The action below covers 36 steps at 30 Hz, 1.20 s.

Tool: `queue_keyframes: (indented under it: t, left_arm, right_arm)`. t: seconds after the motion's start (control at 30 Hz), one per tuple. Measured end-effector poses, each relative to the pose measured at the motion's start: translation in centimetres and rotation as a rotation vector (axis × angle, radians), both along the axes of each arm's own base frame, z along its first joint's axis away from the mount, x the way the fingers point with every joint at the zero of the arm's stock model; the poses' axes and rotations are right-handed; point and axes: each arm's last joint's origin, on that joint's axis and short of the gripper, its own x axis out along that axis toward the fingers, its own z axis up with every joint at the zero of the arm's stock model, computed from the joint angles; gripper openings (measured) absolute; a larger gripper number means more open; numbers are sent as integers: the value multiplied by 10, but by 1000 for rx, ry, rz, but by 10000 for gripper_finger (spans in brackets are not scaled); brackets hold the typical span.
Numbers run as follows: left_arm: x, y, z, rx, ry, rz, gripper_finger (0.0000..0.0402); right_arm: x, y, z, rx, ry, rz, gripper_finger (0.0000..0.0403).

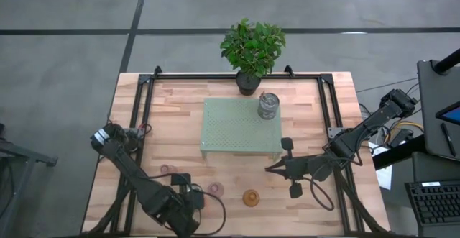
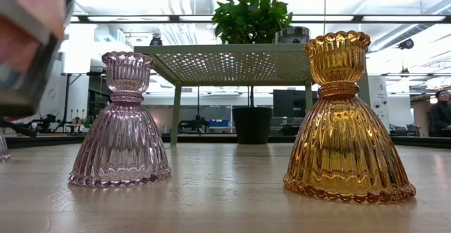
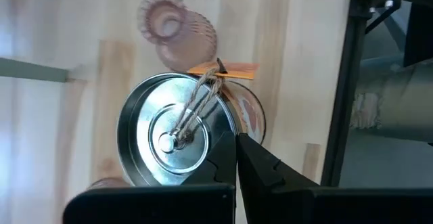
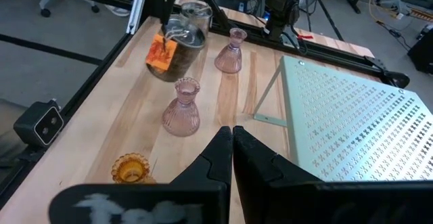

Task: Pick & Place candle stick holders
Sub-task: Put the right silver candle on the shelf

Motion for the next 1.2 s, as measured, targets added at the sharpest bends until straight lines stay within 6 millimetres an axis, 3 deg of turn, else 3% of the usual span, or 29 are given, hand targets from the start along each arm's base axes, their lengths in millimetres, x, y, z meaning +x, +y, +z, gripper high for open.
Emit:
queue_keyframes:
  t: [0.6,0.9,1.2]
  left_arm:
    - [15,42,59,123,-51,-62,0]
    - [32,77,89,241,-152,-112,0]
    - [53,122,103,344,-188,-111,1]
  right_arm:
    - [0,0,0,-8,-2,-1,8]
    - [-1,-2,3,-18,-21,-34,8]
    - [-4,-7,7,-17,-57,-134,8]
